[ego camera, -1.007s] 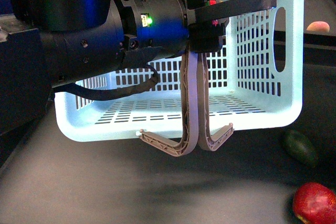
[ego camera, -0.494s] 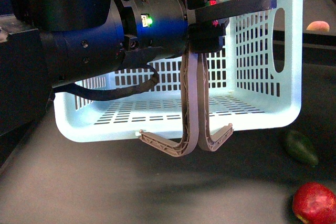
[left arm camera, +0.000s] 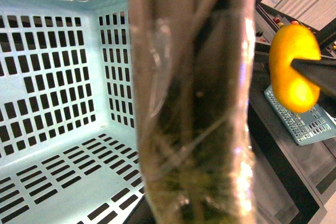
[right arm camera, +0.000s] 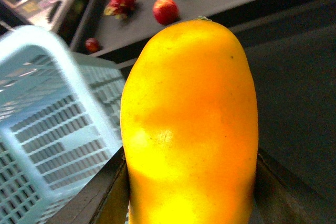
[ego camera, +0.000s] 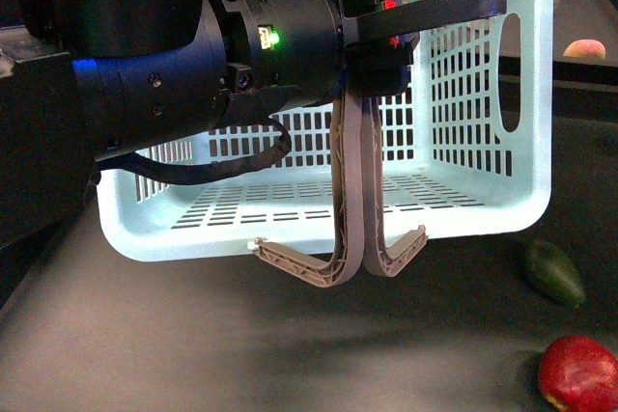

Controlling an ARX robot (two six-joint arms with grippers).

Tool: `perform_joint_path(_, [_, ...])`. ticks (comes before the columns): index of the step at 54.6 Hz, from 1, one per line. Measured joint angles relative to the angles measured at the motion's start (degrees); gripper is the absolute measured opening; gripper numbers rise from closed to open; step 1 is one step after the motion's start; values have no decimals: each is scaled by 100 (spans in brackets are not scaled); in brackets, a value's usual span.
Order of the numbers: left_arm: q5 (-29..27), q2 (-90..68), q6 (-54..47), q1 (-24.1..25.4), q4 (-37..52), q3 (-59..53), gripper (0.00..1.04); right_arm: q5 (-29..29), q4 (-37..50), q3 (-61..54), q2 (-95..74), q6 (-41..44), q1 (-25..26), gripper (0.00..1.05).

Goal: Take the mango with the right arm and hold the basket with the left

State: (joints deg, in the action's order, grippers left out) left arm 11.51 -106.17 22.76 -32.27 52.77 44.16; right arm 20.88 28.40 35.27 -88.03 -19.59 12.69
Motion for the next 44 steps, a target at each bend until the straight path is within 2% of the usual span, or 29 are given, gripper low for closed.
perform_joint_path(7, [0,0,0,0,0,0,6,-212,-136,-2,507,-90,-708,57])
perform_joint_path(15, [0,0,0,0,0,0,6,-876,-133,48,387,-131,-1950,57])
perform_joint_path(19, [-2,0,0,0,0,0,6,-1119,-87,175,125,-160,-2310,57])
perform_joint_path(33, [0,0,0,0,0,0,6,-1812,155,597,-741,-391,-2839,57])
perform_joint_path(40, [0,0,-2,0,0,0,6,-1832,369,544,-763,-479,-2879,81])
perform_joint_path(44, [-7,0,0,0,0,0,6,-1790,402,474,-632,-498,-2844,90])
